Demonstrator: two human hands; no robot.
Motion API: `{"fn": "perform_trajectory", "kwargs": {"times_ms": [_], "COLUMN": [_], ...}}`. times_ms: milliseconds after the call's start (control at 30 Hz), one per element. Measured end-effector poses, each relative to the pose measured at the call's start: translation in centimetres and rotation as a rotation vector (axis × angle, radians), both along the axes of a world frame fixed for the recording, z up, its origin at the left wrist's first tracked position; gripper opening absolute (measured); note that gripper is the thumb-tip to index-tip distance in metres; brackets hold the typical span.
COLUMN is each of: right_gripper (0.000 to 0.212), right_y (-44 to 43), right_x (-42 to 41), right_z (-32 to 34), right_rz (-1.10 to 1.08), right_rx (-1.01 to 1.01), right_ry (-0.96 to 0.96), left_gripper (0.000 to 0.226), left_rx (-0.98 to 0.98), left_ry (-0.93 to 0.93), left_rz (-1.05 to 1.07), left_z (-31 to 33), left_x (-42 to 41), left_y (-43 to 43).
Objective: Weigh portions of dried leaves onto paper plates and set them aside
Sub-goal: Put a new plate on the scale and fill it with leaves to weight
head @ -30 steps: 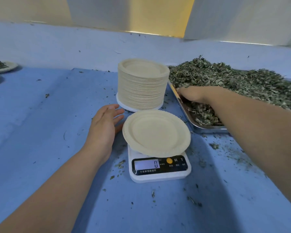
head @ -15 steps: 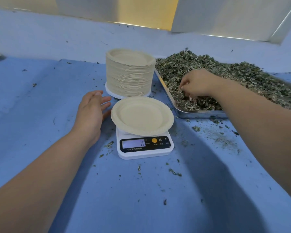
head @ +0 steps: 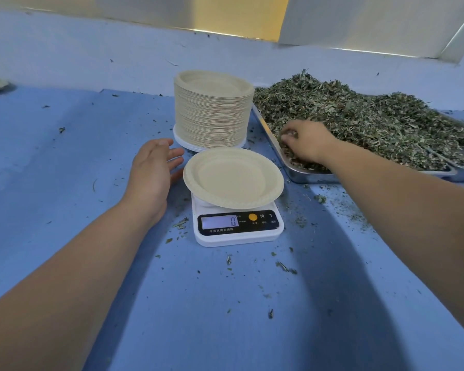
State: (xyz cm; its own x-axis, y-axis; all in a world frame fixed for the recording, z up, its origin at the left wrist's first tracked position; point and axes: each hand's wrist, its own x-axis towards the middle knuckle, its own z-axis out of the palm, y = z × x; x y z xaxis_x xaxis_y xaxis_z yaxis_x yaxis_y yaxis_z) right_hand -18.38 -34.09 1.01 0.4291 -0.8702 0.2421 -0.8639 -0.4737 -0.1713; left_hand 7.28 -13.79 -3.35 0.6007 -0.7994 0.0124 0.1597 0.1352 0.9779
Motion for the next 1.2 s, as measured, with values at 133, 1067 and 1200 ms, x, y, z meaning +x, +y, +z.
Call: {"fn": "perform_trajectory", "kwargs": {"times_ms": [133, 1067, 1200], "right_gripper": [0.027, 0.035, 0.041], "right_y": [0.0, 14.4, 14.1], "right_x": [-1.0, 7.5, 6.9], "right_z": [0.9, 2.8, 4.2], "right_rz": [-0.050, 0.469, 0.475], "right_rx": [-0.119, 0.044, 0.016], "right_ry": [-0.190, -0.001, -0.127], "left_gripper": [0.020, 0.023, 0.023], "left_rx": [0.009, 0.026, 0.020], "left_ry": [-0.022, -0.148, -0.152], "left_rz": [-0.006, -0.012, -0.012], "left_z": [-0.1, -0.5, -0.5], "left_x": [0.1, -0.1, -0.1], "left_y": [-0.2, 0.3, 0.3]}}
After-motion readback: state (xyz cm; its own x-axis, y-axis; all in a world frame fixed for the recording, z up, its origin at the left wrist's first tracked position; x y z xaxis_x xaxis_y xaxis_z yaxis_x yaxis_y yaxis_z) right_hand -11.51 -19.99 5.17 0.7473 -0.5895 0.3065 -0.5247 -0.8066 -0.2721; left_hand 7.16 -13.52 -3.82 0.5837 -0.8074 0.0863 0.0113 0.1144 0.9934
